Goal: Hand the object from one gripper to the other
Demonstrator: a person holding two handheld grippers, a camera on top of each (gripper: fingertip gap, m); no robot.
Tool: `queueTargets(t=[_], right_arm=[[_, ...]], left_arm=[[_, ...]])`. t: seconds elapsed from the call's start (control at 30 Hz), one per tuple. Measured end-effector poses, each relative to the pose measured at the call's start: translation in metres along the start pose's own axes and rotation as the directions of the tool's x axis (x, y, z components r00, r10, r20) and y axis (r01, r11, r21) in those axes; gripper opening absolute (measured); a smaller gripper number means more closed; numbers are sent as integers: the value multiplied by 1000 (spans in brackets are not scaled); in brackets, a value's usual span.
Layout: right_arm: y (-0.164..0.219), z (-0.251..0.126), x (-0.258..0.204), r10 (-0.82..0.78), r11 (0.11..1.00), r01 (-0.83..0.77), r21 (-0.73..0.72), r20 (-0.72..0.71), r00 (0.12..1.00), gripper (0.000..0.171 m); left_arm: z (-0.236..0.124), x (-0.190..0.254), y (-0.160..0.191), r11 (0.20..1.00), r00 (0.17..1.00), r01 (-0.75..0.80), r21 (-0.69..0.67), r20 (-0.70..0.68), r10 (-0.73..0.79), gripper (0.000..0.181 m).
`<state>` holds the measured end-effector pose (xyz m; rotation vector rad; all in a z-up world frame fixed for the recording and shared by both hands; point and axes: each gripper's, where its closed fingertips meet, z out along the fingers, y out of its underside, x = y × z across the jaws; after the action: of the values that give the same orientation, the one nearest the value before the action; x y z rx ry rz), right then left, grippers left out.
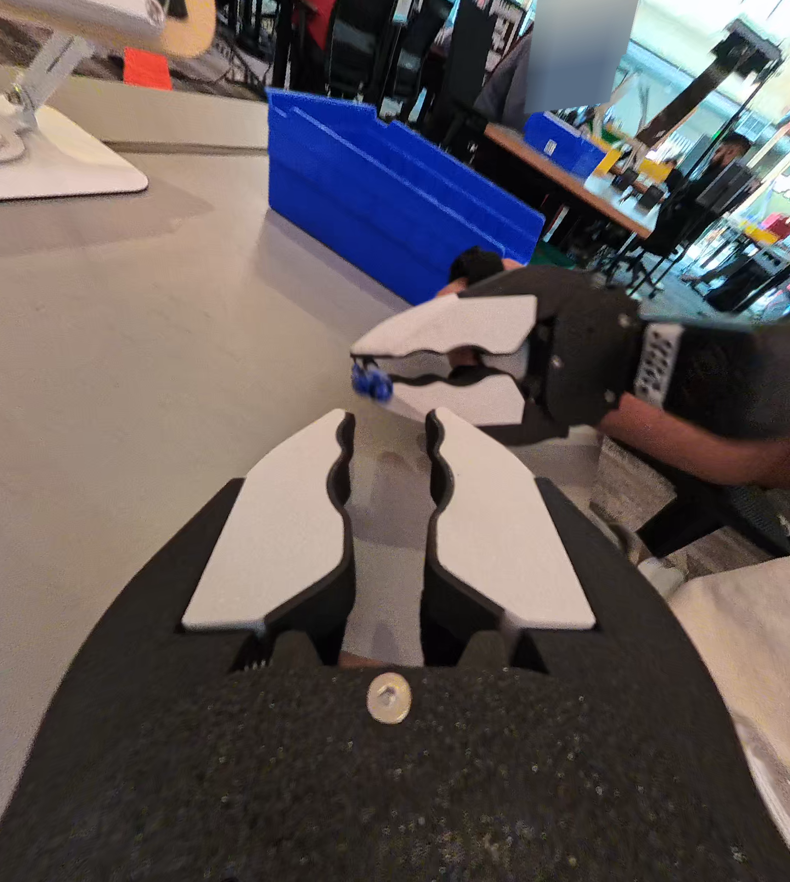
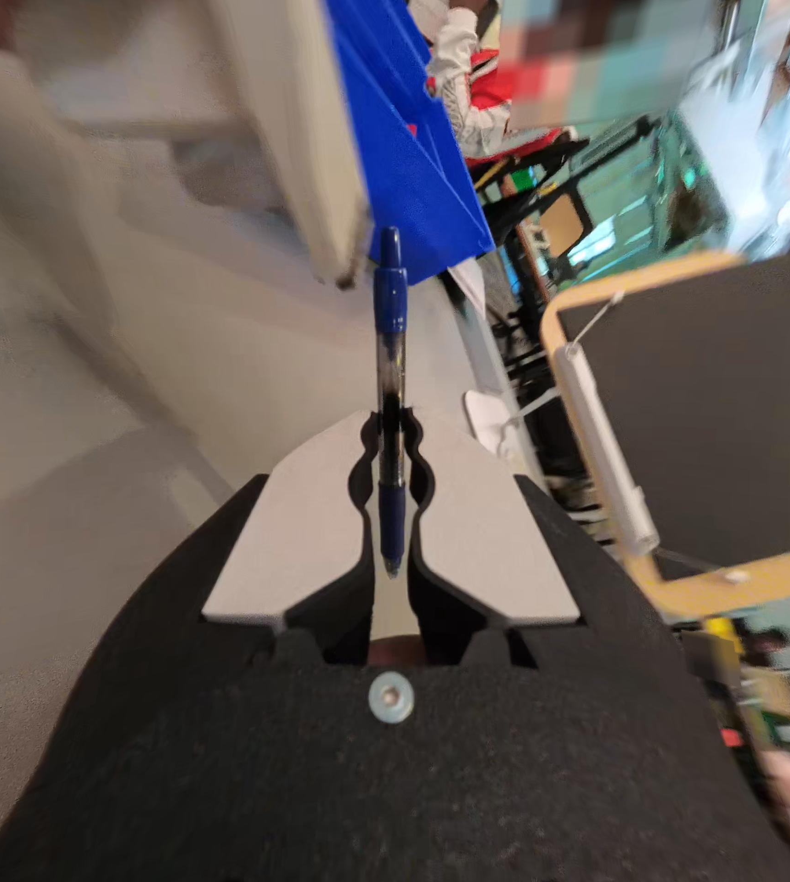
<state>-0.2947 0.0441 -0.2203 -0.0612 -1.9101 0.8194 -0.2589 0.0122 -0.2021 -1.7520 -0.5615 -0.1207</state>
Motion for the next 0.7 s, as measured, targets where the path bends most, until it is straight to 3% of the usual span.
queueTargets(t=[0.1, 0.17, 0.23, 0.33, 0.47, 0.57, 0.7], right_arm=[[3, -5, 22, 344, 932, -354, 80, 115, 932, 10], [-12, -15, 32, 574, 762, -630, 149, 294, 764, 10], [-29, -27, 39, 705, 512, -846, 148, 490, 512, 10], [-54, -43, 46, 677, 208, -973, 102, 702, 218, 9], [-74, -53, 48, 550, -50, -999, -11, 834, -37, 9], [-75, -51, 46, 509, -127, -990, -55, 854, -112, 10], [-69, -45, 46, 545, -84, -996, -24, 836, -66, 9]], left_arm=[[-2, -1, -5, 999, 1000, -9, 36, -10, 9, 29], [0, -2, -1, 999, 999, -44, 32, -2, 44, 29], [4, 2, 1, 997, 997, -72, 30, -13, 72, 29], [10, 13, 6, 995, 993, -99, 12, -71, 99, 29], [15, 29, 7, 992, 984, -120, 39, -128, 124, 29], [16, 37, 6, 990, 979, -128, 51, -151, 134, 25], [13, 35, 5, 992, 981, -118, 50, -152, 125, 26]])
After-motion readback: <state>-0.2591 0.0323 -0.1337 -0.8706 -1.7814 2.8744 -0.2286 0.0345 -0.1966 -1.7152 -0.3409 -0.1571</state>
